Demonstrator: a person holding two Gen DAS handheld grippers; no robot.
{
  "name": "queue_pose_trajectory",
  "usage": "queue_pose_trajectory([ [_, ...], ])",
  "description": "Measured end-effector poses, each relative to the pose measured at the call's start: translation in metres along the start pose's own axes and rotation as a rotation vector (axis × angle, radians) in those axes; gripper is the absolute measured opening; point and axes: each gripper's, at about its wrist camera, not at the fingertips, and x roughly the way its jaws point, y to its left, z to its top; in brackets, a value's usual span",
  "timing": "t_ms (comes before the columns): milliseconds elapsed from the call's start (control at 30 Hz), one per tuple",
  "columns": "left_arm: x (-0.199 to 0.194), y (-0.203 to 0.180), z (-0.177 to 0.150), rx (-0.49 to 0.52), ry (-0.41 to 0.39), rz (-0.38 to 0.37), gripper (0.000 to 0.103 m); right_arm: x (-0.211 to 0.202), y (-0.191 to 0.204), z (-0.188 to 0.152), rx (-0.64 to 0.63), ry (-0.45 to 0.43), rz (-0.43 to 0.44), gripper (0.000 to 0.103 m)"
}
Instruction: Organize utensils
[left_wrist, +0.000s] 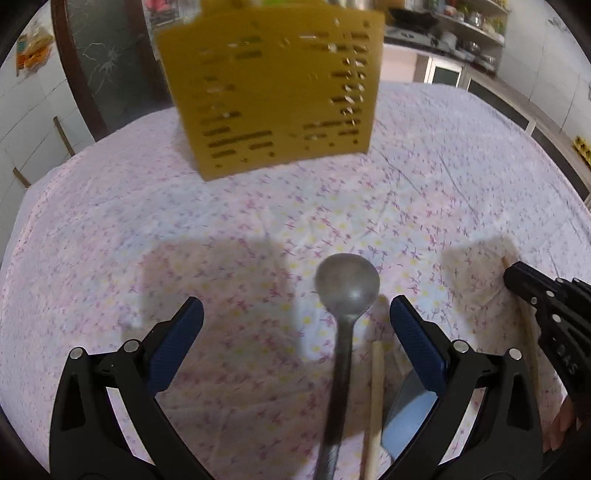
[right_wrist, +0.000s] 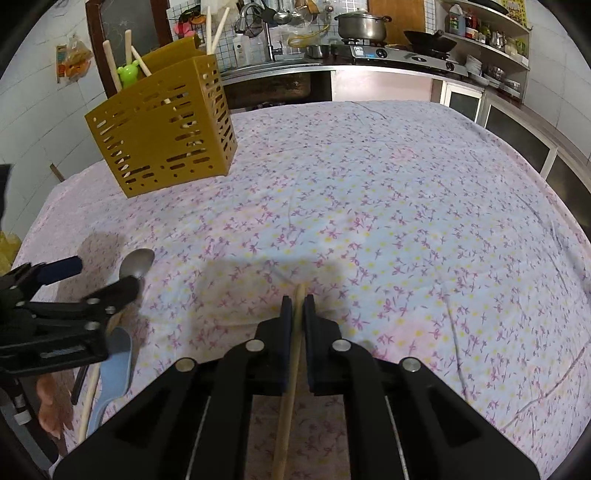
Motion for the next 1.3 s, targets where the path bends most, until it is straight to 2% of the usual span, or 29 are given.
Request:
queue_pose_trajectory([
  [100, 0.005, -0.004, 0.002, -0.015, 0.006, -0.001, 0.096, 0.0, -0.001, 0.0, 0.003, -0.003, 0.008, 0.007],
  [200, 0.006, -0.006, 0.007, -0.033, 0.009, -0.005, 0.087, 0.0, -0.003, -0.001, 0.006, -0.007, 0.015, 0.007],
  [267, 0.006, -0.009, 0.011, -0.026, 0.006, -0.009, 0.072, 0.0, -0.003, -0.001, 0.004, -0.009, 0.014, 0.007],
  [400, 0.006, -0.011, 0.017, -0.027, 0.011, -0.003, 0.054, -0.001, -0.001, -0.002, -0.006, -0.011, 0.011, 0.007],
  [467, 0.006, -0.013, 0.02, -0.034, 0.017, -0.005, 0.038, -0.002, 0.0, -0.003, -0.012, -0.013, 0.009, 0.007],
  [500, 0.006, -0.013, 0.021, -0.034, 0.02, -0.006, 0.035, -0.002, 0.001, -0.004, -0.015, -0.015, 0.007, 0.007],
  [733, 0.001, -0.006, 0.016, -0.057, 0.008, -0.004, 0.035, -0.007, 0.007, -0.007, -0.031, -0.022, 0.001, 0.006],
  [933, -0.018, 0.019, 0.001, -0.11, -0.025, 0.005, 0.035, -0.014, 0.015, -0.009, -0.045, -0.044, 0.021, 0.006],
  [1300, -0.06, 0.067, -0.027, -0.19, -0.112, 0.07, 0.035, -0.036, 0.019, -0.001, -0.032, -0.114, 0.057, 0.006],
])
